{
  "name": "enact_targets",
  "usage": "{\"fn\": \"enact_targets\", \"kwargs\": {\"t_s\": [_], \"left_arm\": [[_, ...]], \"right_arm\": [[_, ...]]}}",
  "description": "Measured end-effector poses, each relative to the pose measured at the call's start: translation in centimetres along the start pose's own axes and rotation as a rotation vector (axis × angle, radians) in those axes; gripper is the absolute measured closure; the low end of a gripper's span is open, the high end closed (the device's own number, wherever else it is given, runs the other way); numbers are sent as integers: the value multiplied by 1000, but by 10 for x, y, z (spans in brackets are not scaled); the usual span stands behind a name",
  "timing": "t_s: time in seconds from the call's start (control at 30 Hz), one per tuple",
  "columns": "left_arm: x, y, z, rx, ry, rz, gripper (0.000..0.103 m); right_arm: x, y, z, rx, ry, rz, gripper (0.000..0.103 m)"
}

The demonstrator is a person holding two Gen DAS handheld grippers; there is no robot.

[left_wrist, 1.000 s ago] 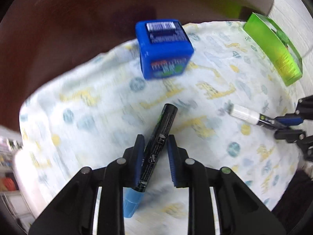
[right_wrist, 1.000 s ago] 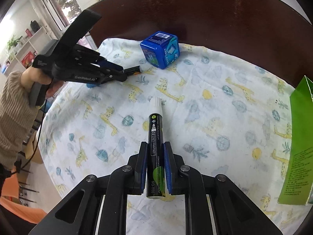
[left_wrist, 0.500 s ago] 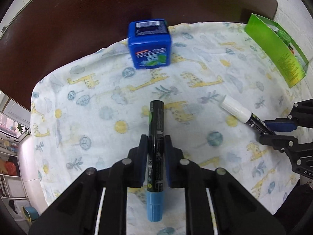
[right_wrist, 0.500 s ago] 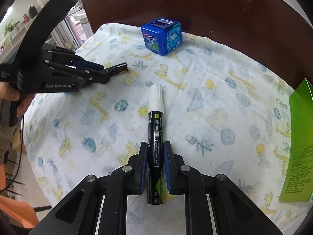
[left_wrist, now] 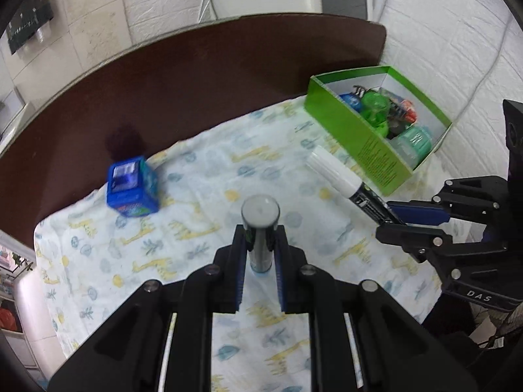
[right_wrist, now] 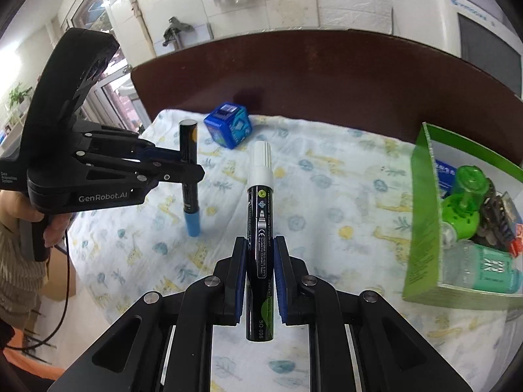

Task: Organize rigid objects
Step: 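Carry the marker with the right tool into the storage box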

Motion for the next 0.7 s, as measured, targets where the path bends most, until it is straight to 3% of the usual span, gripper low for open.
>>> {"fn": "enact_targets", "kwargs": {"t_s": [0.13, 0.4, 0.57, 0.7], "left_arm": [[18, 35, -39, -51, -42, -49, 89], [0, 115, -131, -99, -125, -75, 89], [-30, 148, -159, -57, -188, 11, 89], [-56, 161, -170, -72, -115, 54, 88]], "right_arm": [[38, 3, -38, -61, -53, -88, 87], [100, 4, -151, -277, -202, -233, 86], [103, -3, -195, -338, -249, -224, 86], [91, -11, -222, -401, -249, -206, 86]]}}
Point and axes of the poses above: each gripper's, at about its wrist camera, not at the fingertips, and x roughly against the way its jaws point, z to its left, y to its top, the point moved 1 cm from there along -x, roughly the way its jaws point, and after that the axes turned 9 degrees about y, right-handed, at the moved point
